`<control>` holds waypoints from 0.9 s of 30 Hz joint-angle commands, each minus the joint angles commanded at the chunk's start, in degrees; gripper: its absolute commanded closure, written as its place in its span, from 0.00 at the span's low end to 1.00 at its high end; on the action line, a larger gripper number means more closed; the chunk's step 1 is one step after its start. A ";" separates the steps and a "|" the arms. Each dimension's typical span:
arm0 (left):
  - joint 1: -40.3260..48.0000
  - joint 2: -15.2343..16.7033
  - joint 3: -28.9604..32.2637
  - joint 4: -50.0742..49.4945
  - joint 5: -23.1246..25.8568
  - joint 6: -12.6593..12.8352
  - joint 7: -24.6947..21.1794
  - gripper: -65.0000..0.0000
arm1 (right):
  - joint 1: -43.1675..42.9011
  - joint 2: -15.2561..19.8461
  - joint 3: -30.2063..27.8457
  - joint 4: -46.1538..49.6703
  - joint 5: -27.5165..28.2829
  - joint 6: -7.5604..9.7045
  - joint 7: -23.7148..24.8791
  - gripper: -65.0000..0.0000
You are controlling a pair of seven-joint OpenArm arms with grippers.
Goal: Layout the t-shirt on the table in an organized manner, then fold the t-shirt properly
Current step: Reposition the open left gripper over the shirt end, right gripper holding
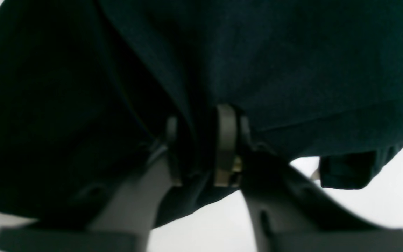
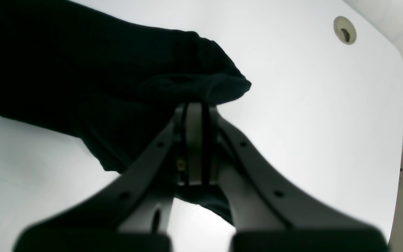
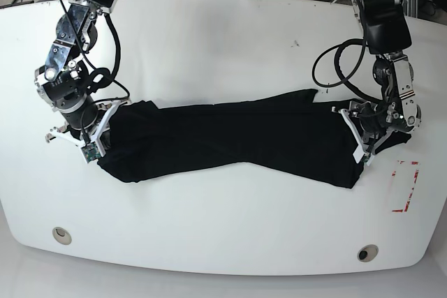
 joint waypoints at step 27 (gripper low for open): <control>1.23 -2.55 5.54 14.07 1.32 -0.09 -0.26 1.00 | 0.00 0.00 -0.09 -0.09 0.00 0.00 0.00 1.00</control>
